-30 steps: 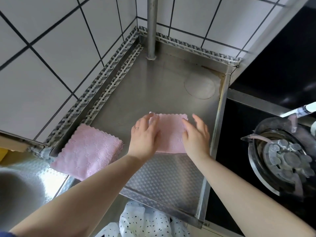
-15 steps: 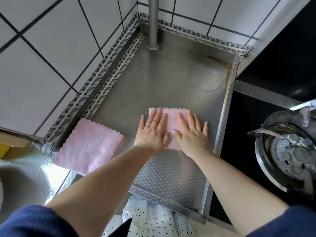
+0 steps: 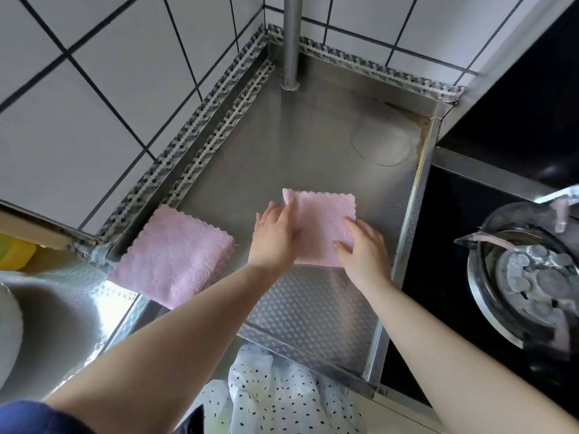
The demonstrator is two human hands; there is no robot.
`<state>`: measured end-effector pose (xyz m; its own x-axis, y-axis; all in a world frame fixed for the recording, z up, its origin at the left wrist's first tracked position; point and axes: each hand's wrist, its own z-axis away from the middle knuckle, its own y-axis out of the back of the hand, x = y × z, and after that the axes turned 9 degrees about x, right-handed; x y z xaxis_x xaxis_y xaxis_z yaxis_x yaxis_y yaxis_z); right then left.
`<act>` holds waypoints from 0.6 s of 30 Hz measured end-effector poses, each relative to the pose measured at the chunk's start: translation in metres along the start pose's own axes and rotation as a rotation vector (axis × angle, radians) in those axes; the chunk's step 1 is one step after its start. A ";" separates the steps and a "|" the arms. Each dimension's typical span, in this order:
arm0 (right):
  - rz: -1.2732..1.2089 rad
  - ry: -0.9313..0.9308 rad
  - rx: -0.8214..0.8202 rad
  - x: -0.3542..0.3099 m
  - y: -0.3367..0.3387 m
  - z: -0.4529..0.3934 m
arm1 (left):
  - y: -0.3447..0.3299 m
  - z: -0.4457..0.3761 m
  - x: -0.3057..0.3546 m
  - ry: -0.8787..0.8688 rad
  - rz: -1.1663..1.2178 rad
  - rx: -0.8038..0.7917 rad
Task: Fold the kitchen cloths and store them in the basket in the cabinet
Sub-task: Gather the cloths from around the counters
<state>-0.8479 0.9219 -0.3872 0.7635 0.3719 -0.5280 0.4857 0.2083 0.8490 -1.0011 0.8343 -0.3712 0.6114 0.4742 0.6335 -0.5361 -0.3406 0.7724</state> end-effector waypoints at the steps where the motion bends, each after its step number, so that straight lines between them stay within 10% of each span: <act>1: -0.085 -0.048 0.006 -0.001 0.001 -0.002 | 0.002 -0.002 0.004 0.023 0.092 0.025; 10: -0.630 -0.450 -0.011 -0.023 0.009 -0.001 | 0.028 0.009 0.012 0.500 0.860 0.092; 18: -0.690 -0.167 -0.318 -0.077 0.012 0.003 | 0.079 0.054 -0.029 0.732 1.272 0.209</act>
<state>-0.8994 0.8926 -0.3361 0.3991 -0.0725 -0.9141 0.7484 0.6017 0.2790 -1.0297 0.7495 -0.3257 -0.6490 0.0478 0.7593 -0.3441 -0.9086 -0.2369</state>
